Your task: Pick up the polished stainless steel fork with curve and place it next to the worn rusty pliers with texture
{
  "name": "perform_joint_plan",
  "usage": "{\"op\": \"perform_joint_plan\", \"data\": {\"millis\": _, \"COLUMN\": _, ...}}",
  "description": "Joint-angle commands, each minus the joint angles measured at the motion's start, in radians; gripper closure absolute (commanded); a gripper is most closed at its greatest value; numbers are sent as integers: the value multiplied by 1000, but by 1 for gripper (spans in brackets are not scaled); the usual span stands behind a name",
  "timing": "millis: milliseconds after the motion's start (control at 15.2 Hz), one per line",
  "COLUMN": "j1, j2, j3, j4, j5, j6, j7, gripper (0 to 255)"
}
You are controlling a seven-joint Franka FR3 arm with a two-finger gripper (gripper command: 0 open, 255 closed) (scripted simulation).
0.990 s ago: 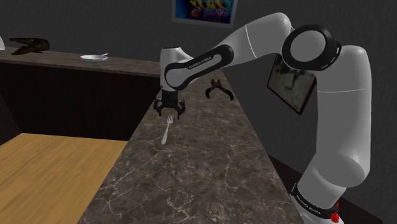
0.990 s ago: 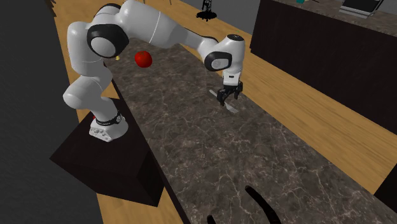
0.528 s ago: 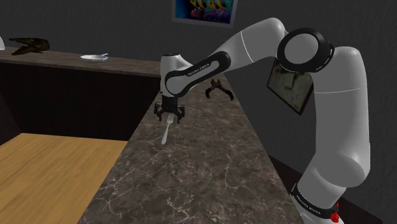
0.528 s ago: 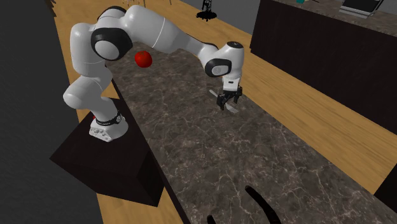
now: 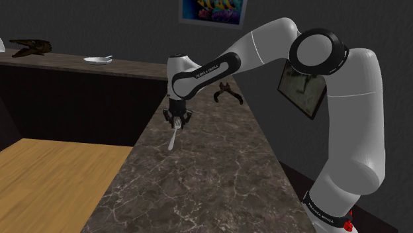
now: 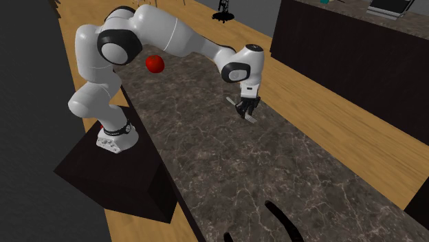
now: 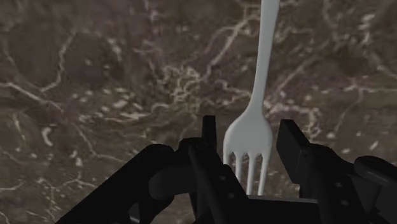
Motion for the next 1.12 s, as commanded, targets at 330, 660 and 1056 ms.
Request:
{"op": "perform_joint_plan", "data": {"millis": 330, "j1": 3, "j2": 1, "j3": 3, "j4": -15, "j5": 2, "j6": 32, "j7": 5, "gripper": 255}}
{"op": "perform_joint_plan", "data": {"millis": 660, "j1": -1, "j2": -16, "j3": 7, "j4": 16, "j5": 12, "j6": -15, "j7": -9, "gripper": 255}}
{"op": "perform_joint_plan", "data": {"millis": 1056, "j1": -5, "j2": -50, "j3": 15, "j4": 51, "j5": 28, "j6": -81, "j7": -21, "gripper": 255}}
